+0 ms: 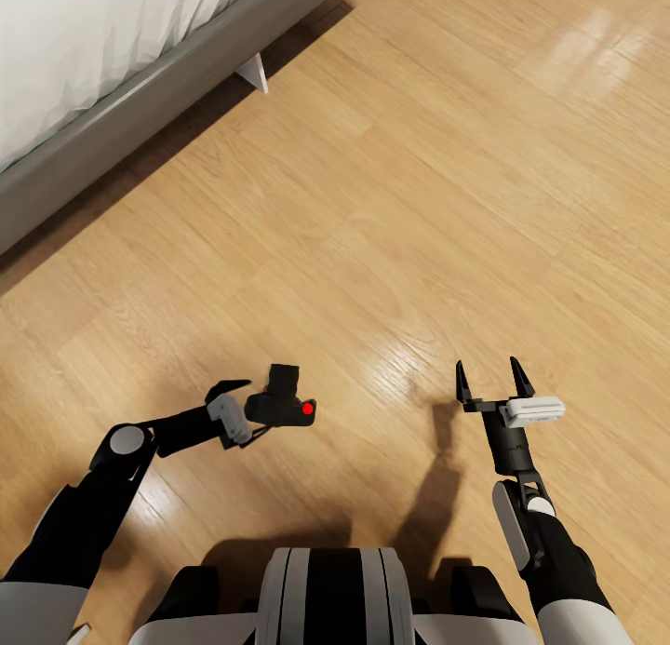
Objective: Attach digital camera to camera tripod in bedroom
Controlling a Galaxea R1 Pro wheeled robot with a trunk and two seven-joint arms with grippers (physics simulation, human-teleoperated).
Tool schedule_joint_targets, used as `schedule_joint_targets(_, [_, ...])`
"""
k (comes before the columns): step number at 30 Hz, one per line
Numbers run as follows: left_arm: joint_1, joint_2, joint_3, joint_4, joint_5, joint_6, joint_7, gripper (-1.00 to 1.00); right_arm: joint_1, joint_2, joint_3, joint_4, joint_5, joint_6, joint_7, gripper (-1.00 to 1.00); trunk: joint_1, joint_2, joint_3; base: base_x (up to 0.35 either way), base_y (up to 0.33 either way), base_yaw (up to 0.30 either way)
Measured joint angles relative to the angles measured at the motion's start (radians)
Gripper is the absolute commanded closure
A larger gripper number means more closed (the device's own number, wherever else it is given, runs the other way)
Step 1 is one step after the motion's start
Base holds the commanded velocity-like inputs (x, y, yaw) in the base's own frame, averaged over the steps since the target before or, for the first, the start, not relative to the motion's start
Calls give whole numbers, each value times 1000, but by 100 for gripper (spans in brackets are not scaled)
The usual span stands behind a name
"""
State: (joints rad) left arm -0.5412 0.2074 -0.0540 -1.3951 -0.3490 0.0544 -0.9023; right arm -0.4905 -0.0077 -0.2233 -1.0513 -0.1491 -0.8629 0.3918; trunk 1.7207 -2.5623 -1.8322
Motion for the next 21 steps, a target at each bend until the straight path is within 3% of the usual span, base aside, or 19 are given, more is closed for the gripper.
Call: schedule_joint_targets(21, [0,-2,-2,14,-16,-8,33,-100,0,0,0,1,0,2,0,-100,0,0,0,0,0,0])
